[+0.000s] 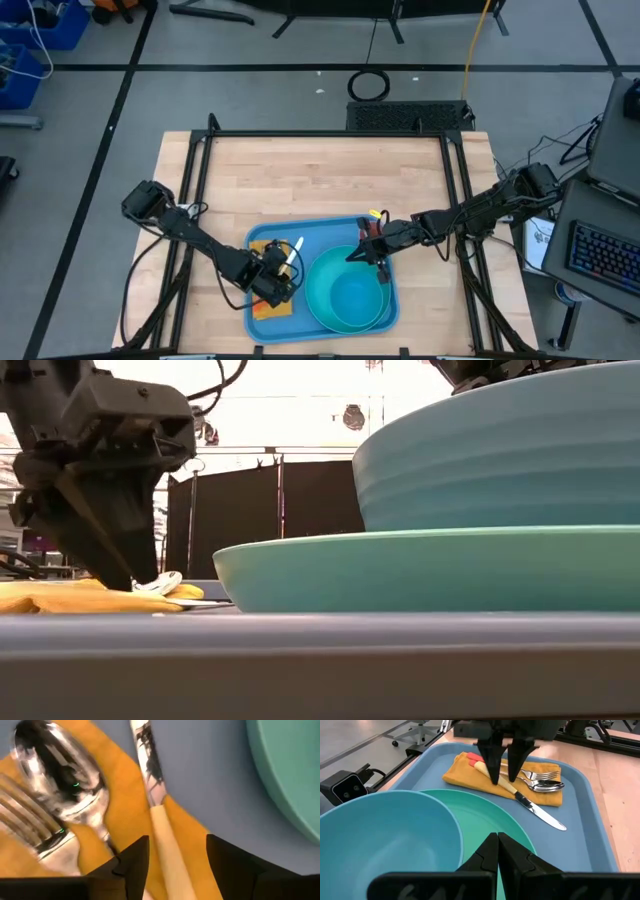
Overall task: Set up tray
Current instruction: Adjust the white table knife on the top of the yellow table napkin
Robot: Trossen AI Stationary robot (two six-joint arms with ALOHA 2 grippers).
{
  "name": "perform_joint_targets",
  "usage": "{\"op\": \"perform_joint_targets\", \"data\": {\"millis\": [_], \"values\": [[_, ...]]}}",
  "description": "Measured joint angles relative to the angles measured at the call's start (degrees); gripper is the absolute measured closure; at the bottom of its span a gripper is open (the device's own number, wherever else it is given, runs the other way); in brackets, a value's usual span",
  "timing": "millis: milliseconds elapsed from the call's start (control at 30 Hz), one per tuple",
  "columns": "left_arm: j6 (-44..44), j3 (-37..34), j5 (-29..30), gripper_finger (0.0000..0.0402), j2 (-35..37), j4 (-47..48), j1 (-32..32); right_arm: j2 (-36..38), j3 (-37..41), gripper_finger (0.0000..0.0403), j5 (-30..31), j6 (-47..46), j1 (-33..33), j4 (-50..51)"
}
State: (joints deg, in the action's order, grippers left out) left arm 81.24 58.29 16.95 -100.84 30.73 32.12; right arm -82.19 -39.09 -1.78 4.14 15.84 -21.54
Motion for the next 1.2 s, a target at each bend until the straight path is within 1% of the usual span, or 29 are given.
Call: {"op": "perform_joint_targets", "data": {"millis": [133,300,367,567,667,800,1000,1200], "values": [[-0.2,0.1,-1.6,0.02,-2.4,0.3,-0.4,0.0,0.0,0.0403,0.0,0.0,0.0,0.0],[0.1,0.3,-2.0,0.02,-3.4,0.5,-0.5,0.0,0.0,0.0403,0.0,0.0,0.0,-0.3],[0.5,0.3,-2.5,0.0206,-3.3,0.9,-0.6,0.0,0.0,0.0403,0.0,0.0,0.0,-0.2],[1.1,0.0,-3.4,0.026,-1.9,1.3,-0.7,0.0,0.0,0.0403,0.0,0.0,0.0,0.0],[-0.9,-0.1,-3.4,0.0286,-1.9,1.4,-0.3,0.0,0.0,0.0403,0.0,0.0,0.0,0.0],[-1.7,0.1,-4.2,0.0306,-2.9,1.3,-0.3,0.0,0.0,0.0403,0.0,-0.1,0.0,0.0],[-0.9,0.1,-4.4,0.0309,-3.0,1.3,-0.6,0.0,0.0,0.0403,0.0,-0.1,0.0,0.0],[2.8,0.0,-4.6,0.031,-2.7,1.3,-0.9,0.0,0.0,0.0403,0.0,-0.1,0.0,0.0]]}}
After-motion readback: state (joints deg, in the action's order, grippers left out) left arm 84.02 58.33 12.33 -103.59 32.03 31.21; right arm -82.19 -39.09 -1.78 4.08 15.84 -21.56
